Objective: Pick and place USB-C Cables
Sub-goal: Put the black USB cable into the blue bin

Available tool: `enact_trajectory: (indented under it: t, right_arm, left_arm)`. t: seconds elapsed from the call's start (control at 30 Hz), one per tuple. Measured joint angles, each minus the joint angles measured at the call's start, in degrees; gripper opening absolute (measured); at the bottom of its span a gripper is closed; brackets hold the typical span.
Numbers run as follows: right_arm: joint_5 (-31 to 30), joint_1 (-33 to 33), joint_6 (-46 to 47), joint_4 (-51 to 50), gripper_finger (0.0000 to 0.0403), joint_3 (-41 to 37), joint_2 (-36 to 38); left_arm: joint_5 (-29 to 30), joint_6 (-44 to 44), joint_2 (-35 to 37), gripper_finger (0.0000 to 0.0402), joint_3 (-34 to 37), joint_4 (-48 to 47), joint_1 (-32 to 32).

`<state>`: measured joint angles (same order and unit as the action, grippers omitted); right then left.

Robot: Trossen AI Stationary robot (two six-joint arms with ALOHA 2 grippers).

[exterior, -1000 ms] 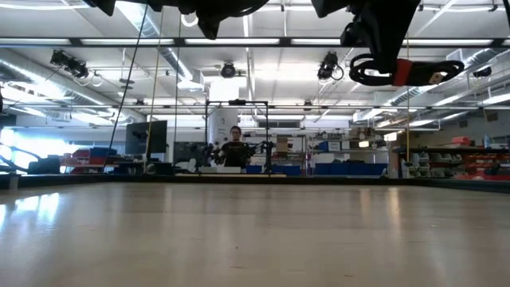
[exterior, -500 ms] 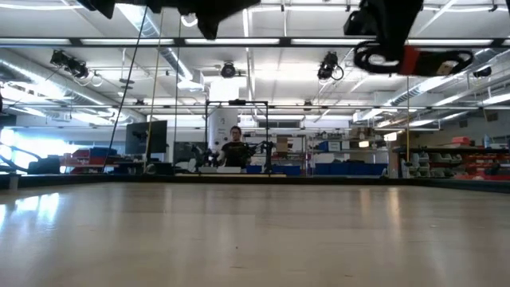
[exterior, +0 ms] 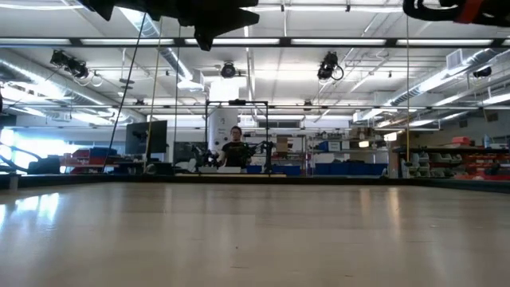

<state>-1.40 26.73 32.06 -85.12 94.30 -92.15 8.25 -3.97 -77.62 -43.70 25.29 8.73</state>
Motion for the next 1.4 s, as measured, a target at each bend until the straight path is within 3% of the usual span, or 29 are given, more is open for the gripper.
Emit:
enact_trajectory:
  t: [0.3, 0.63, 0.83, 1.13, 1.4]
  right_arm:
    - [-0.52, 7.49, 24.83, -2.35, 0.0025, -1.48, 0.45]
    - [0.82, 20.12, 50.96, -0.88, 0.0025, -13.33, 0.43]
    - [-0.12, 22.11, 52.33, 3.41, 0.0026, -19.73, 0.42]
    - [4.25, 22.13, 52.37, 7.31, 0.0076, -32.71, 0.34]
    - [0.69, 22.59, 49.09, 9.23, 0.0107, -34.37, 0.34]
  left_arm:
    - [-0.3, -2.64, 0.02, 0.0172, -0.11, 0.07, 0.02]
    - [-0.37, -5.95, 0.02, 0.0172, -0.13, 0.11, 0.18]
    - [-0.37, -6.38, 0.04, 0.0172, -0.17, -2.23, 1.79]
    - [2.58, -9.94, 0.04, 0.0172, -0.17, -8.92, 5.37]
    - [2.51, -16.25, 0.04, 0.0172, -0.17, -15.07, 7.69]
